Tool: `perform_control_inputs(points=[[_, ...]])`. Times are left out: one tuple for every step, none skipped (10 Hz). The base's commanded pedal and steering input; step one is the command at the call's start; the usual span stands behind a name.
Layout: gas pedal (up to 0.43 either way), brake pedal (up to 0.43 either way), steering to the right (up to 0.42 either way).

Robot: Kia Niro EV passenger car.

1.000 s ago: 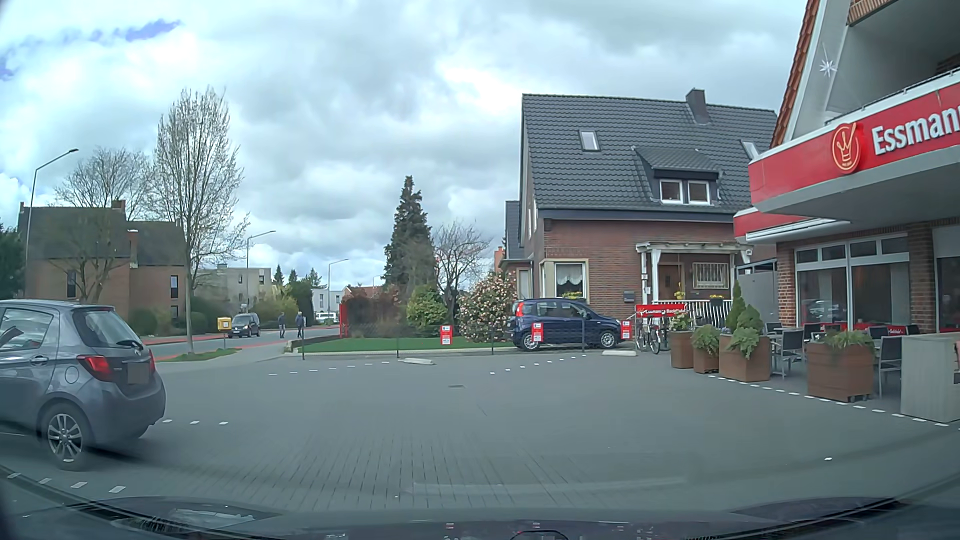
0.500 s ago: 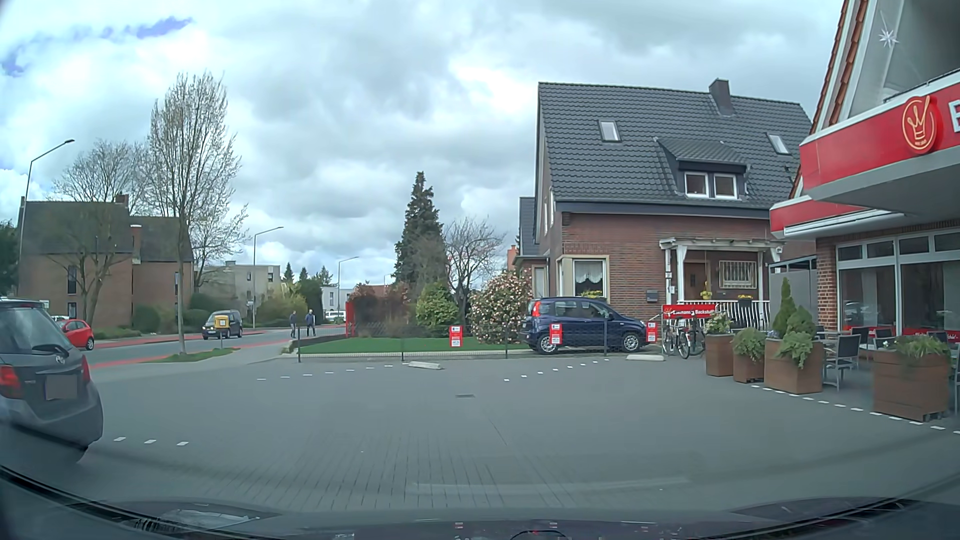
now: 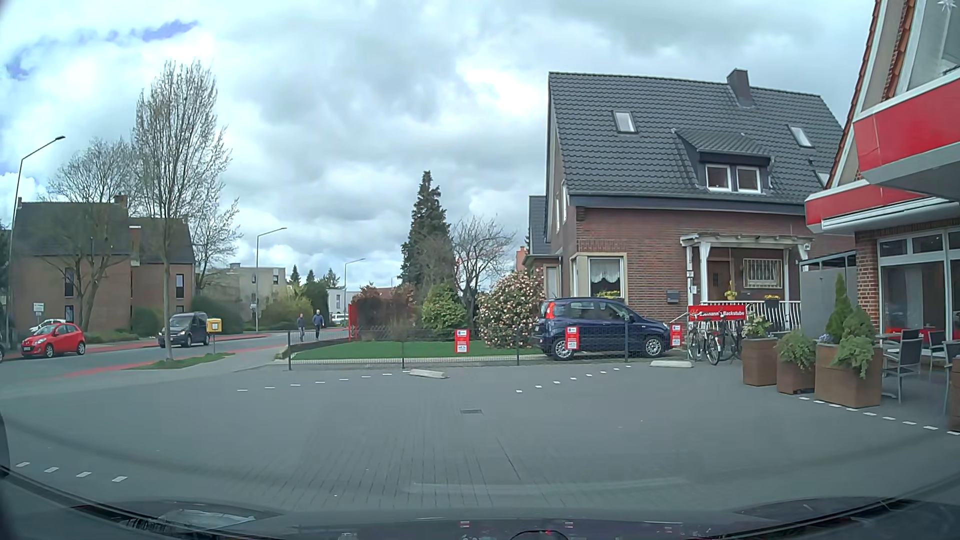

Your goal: Follow the waypoints while adhering to traffic rules and regulations

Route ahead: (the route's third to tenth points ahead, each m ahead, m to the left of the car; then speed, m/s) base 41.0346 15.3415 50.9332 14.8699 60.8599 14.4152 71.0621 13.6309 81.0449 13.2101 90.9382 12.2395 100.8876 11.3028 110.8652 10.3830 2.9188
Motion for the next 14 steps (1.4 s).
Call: perform_control_inputs(points=[[0.039,0.000,-0.053],[0.039,0.000,-0.056],[0.039,0.000,-0.068],[0.039,0.000,-0.084],[0.059,0.000,-0.097],[0.079,0.000,-0.106],[0.087,0.000,-0.116],[0.087,0.000,-0.131],[0.098,0.000,-0.160],[0.098,0.000,-0.194],[0.098,0.000,-0.231],[0.098,0.000,-0.278],[0.098,0.000,-0.331],[0.098,0.000,-0.371]])
